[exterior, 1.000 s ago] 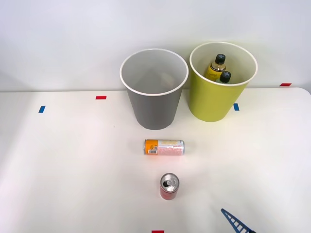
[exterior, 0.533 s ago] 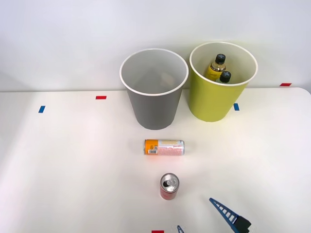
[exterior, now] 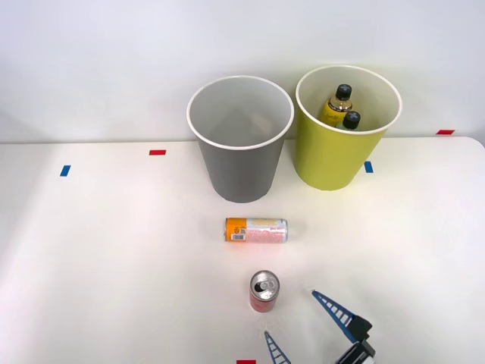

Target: Put cans in the gray bin, plastic bottles in the light green bin

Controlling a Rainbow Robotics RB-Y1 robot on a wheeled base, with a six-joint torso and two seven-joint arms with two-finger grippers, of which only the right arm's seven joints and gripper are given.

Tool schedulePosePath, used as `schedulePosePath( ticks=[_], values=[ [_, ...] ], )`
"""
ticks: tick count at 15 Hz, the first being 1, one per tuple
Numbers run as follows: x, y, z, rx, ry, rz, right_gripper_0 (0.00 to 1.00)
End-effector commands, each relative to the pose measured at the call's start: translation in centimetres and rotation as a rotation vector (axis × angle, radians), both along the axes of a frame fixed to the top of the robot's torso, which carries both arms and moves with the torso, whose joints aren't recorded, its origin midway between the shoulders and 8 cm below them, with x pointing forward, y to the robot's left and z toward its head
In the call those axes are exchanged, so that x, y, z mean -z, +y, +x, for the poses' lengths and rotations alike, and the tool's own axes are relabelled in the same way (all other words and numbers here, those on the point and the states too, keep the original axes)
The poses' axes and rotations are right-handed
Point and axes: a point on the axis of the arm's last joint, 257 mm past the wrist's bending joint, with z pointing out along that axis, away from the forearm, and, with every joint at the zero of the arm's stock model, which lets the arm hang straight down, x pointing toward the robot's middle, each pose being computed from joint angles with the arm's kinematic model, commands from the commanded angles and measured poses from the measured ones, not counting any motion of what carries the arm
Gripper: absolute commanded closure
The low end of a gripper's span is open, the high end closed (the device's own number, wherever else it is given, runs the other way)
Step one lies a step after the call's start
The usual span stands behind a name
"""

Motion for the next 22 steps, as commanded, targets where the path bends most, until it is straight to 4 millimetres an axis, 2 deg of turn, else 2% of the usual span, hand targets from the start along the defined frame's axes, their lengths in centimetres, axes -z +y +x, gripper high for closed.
schedulePosePath(
  ticks=[1, 7, 15, 20, 21, 22],
  values=[
    [0.6, 0.7, 1.6, -0.009, -0.012, -0.013, 0.0],
    [0.9, 3.0, 4.2, -0.053, -0.021, -0.044, 0.0],
    [0.9, 5.2, 5.9, -0.077, 0.001, -0.06, 0.0],
    [0.4, 5.8, 6.1, -0.083, -0.012, -0.058, 0.0],
    [0.5, 5.9, 6.0, -0.086, -0.015, -0.064, 0.12],
    [0.5, 6.0, 6.0, -0.09, -0.022, -0.071, 0.34]
  ],
)
